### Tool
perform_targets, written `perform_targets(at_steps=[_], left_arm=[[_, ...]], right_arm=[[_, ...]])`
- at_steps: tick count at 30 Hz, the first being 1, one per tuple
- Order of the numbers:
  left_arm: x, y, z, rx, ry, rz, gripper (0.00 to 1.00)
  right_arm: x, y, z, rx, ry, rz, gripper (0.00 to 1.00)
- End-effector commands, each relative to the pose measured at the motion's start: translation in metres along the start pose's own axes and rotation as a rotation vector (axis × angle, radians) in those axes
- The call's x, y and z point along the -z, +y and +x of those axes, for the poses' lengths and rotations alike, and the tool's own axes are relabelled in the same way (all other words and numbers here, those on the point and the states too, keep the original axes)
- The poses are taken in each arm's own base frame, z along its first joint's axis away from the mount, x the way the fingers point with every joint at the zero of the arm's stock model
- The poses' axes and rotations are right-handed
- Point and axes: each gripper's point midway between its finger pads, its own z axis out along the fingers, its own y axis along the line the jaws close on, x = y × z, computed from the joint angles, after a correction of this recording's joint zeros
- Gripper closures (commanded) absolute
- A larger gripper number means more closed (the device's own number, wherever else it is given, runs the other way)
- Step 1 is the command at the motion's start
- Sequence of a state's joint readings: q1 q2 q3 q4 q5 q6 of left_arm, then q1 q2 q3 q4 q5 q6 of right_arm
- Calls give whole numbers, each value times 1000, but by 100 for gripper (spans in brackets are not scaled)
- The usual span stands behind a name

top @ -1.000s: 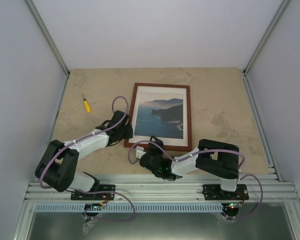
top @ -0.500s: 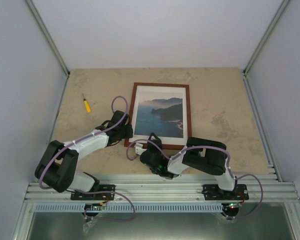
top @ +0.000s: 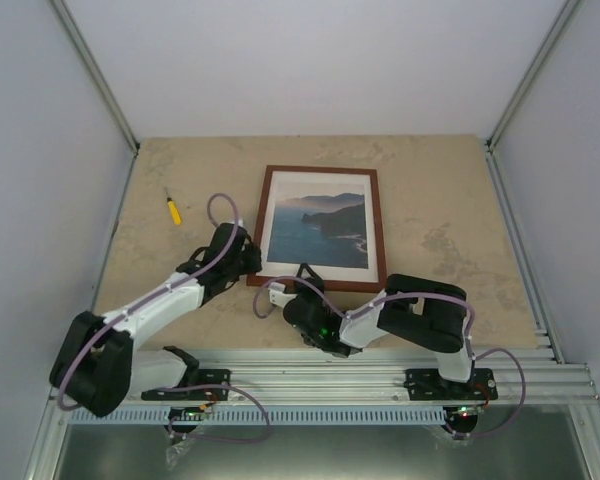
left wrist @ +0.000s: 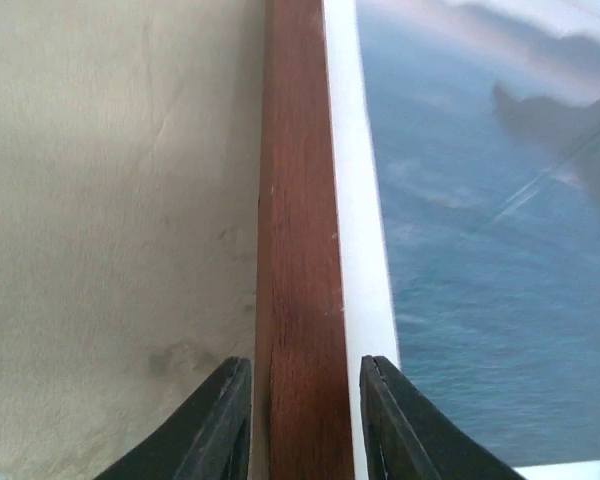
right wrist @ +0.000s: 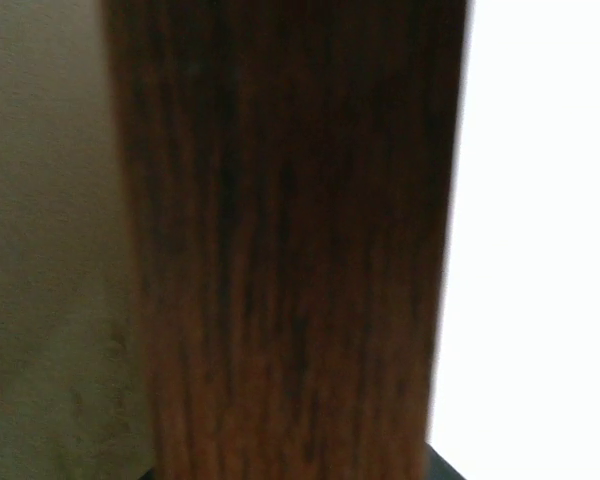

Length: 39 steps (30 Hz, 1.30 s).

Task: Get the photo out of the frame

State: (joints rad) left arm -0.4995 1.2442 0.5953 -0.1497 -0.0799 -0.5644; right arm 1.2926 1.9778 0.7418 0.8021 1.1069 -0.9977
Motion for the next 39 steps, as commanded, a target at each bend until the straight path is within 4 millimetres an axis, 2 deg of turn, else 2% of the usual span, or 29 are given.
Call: perform_targets(at_steps=[1, 5, 8, 12, 17, 21, 26, 29, 34, 39], left_arm=[[33, -13, -44, 125, -197, 85, 63], [72, -12, -62, 220, -333, 147, 49], [108, -10, -77, 279, -441, 191, 42], [153, -6, -91, 337, -568, 251, 33], [187, 0, -97, 390, -659, 297, 27], [200, 1, -98, 407, -691, 322, 25], [202, 3, -96, 432, -696, 331, 22], [202, 4, -95, 445, -702, 345, 22], [201, 4, -93, 454, -697, 347, 21], [196, 5, -90, 469, -684, 357, 19]], right_arm=[[6, -38, 2, -144, -12, 69, 100], [15, -61, 2, -196, -46, 93, 100], [21, -77, 3, -224, -71, 101, 100], [30, -112, 4, -309, -98, 140, 100], [48, -161, 5, -448, -167, 186, 100], [66, -201, 1, -591, -276, 173, 99], [93, -248, -4, -814, -458, 124, 99], [106, -268, -5, -944, -557, 93, 100], [118, -283, -9, -1134, -708, 9, 99], [111, -291, -2, -1378, -810, -98, 99]])
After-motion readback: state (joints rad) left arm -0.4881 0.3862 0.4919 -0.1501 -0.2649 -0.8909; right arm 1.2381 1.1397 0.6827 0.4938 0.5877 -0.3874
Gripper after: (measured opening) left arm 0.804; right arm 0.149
